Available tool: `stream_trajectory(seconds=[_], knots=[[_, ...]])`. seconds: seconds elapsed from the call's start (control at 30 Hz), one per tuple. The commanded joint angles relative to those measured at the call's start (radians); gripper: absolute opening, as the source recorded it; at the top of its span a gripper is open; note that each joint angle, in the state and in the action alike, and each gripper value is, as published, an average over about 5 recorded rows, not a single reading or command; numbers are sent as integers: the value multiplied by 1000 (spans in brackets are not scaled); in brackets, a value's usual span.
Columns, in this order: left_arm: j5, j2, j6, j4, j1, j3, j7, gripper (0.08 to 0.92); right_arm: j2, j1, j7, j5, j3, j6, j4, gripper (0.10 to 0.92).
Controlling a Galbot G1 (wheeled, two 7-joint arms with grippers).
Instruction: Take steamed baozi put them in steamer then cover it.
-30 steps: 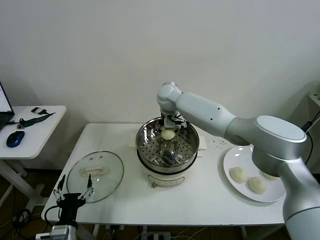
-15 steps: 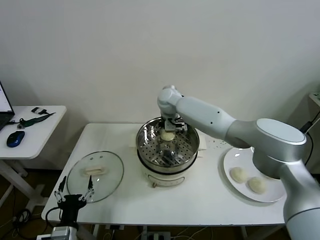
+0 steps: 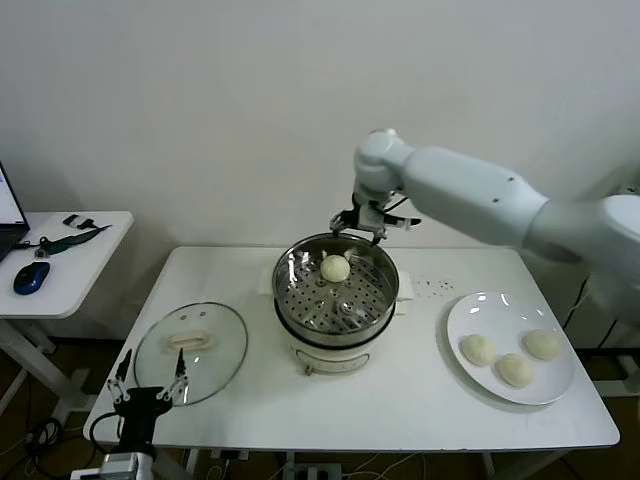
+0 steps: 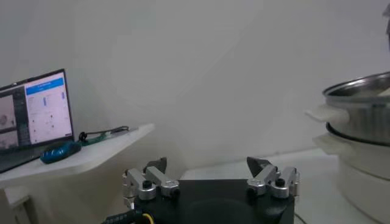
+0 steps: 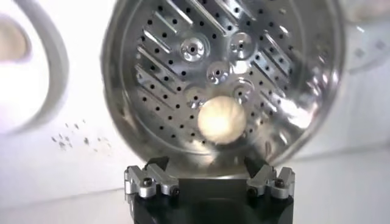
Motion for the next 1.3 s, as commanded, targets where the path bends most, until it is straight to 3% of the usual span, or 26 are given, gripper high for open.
stream_trajectory(seconds=[0.03,0.23,0.5,0.93,1.3], knots=[[3,0,1,-12,6,5,1,823,-261,122,11,432,-152,-357,78,823],[5,0,0,-14,8,5,7,823,-407,0,-16,468,-135,-437,80,823],[4,-2,-2,-25,14,3,14,823,-505,-333,-30,241,74,-432,59,823],[6,-7,-7,-31,33,-7,12,823,-431,-718,-18,26,384,-410,-29,823],[8,-11,-18,-19,47,-16,10,823,-338,-743,-1,-22,465,-382,-153,823]])
